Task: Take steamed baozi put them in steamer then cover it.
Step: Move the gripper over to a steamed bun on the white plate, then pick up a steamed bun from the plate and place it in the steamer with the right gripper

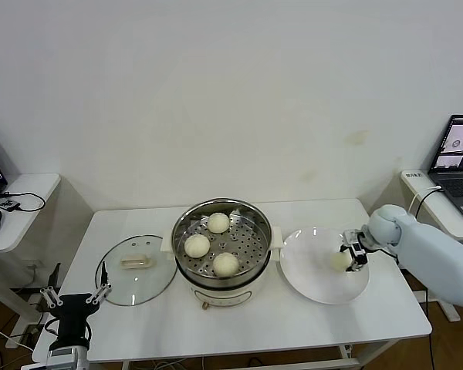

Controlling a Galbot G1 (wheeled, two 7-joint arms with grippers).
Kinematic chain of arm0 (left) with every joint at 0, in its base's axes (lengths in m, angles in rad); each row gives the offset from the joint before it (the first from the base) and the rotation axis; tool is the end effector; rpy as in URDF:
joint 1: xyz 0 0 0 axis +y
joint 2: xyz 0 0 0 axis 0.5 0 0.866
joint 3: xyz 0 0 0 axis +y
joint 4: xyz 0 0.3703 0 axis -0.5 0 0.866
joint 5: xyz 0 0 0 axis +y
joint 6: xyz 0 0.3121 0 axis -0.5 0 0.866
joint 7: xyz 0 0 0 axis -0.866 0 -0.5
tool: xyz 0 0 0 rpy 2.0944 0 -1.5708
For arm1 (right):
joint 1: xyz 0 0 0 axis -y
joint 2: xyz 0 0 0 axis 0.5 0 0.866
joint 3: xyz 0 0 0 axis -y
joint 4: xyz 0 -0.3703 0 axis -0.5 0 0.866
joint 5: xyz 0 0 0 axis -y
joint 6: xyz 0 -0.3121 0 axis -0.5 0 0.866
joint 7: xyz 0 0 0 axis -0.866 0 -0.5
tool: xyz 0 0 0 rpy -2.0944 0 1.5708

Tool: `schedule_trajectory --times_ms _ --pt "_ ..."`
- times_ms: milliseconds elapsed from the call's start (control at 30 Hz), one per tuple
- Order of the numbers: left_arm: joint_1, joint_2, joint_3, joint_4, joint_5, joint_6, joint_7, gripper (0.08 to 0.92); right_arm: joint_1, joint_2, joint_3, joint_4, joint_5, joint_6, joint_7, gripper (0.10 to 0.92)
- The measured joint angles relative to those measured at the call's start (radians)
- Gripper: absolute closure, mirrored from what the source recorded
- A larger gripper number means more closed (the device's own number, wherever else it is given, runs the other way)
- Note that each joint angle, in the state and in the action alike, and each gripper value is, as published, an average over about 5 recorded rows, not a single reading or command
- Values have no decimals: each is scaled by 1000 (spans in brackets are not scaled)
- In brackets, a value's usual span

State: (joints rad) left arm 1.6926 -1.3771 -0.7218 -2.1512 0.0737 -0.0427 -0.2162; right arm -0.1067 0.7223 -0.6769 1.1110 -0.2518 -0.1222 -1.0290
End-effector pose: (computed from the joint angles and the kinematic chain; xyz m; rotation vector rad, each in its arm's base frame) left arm 0.0928 0.0888 -0.3021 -0.3944 3.0379 0.5333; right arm 0.4894 -0.2094 -0.2318 1.1760 -1.3758 1.4462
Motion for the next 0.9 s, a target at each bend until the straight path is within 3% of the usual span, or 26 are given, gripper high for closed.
schedule_trajectory --times_ms 533,900 --pt "-15 1 24 -8 1 1 -1 177 326 -101 -196 203 219 -94 -38 398" --pt "-28 -2 34 -1 2 0 -2 177 672 -38 -434 390 463 -239 15 397"
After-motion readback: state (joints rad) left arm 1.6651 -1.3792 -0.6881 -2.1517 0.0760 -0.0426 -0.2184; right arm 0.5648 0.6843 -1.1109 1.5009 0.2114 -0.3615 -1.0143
